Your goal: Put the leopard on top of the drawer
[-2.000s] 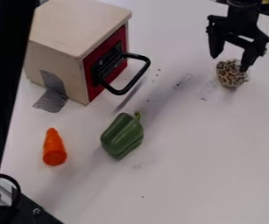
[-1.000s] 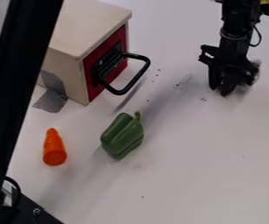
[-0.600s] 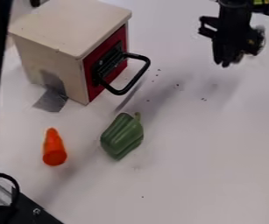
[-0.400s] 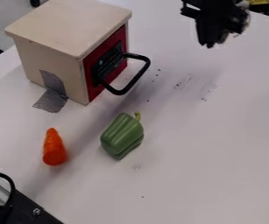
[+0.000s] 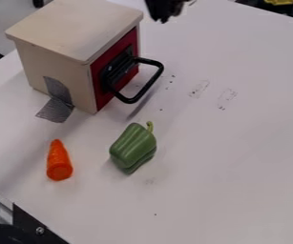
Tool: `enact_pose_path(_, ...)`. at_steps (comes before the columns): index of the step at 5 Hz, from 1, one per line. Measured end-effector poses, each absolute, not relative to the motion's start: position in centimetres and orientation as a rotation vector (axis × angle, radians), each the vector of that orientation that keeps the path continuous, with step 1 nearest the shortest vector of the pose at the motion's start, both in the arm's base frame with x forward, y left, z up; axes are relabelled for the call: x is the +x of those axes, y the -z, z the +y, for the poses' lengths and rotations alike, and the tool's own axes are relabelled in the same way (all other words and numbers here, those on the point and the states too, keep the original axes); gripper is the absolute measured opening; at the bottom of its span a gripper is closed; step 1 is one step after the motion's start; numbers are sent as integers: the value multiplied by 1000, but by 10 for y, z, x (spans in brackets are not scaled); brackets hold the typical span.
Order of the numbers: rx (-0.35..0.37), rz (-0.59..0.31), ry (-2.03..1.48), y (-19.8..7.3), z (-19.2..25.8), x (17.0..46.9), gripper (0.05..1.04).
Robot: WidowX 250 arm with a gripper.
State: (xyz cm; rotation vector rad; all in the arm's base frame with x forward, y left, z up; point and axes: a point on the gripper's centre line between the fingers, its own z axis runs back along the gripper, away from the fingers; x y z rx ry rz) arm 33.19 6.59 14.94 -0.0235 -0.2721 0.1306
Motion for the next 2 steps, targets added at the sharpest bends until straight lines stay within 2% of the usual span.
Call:
enact_pose_path(1, -1, -286, -229, -164, 95, 290, 90)
enact_pose_path(2, 29, -276, -276, -166, 111, 267, 90)
